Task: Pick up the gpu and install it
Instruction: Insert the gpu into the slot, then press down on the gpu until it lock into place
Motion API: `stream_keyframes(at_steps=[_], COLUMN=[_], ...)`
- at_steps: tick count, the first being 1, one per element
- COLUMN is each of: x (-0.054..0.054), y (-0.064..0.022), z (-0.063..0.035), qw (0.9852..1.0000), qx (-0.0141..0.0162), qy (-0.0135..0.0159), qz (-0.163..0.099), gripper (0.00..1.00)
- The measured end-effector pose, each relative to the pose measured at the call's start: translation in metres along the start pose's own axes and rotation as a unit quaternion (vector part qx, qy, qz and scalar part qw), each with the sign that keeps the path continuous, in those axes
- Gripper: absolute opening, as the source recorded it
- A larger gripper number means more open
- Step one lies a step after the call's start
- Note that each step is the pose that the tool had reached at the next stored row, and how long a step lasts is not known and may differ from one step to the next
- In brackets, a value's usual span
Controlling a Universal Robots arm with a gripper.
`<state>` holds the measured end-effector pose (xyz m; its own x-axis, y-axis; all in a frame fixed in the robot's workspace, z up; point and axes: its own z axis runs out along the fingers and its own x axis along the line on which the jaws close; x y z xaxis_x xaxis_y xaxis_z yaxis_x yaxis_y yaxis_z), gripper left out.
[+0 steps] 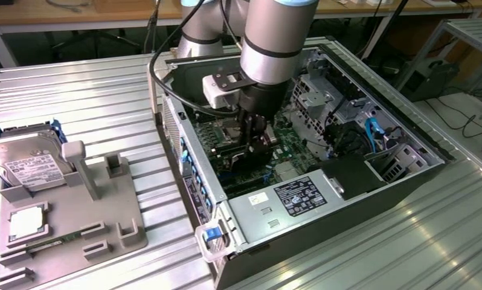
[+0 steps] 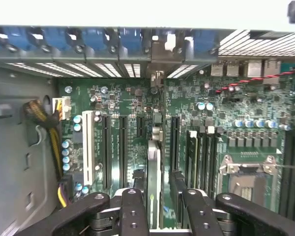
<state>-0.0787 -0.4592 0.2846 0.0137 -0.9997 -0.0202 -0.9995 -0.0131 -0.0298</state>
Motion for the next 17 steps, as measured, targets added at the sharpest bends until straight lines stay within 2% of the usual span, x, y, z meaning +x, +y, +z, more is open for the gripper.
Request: stream_keyframes(at_steps=[3, 4, 5, 6, 7, 9, 17], x=[0.0, 0.0, 0.0, 0.0, 0.0, 0.0, 0.0], y=[0.0, 0.0, 0.0, 0.0, 0.0, 0.0, 0.0], z=[0.0, 0.0, 0.0, 0.0, -0.0001, -0.0001, -0.0001], qw=[1.0, 1.0, 1.0, 1.0, 1.0, 1.0, 1.0], qx=[0.0003, 0.0003, 0.0003, 0.0003, 0.0002, 0.0002, 0.0003], qy=[-0.0002, -0.0001, -0.0001, -0.0001, -0.0001, -0.0001, -0.0001], qz=[0.0, 0.0, 0.0, 0.0, 0.0, 0.0, 0.0], gripper=[0.34, 0.27, 0.27, 0.2, 0.2, 0.11, 0.11])
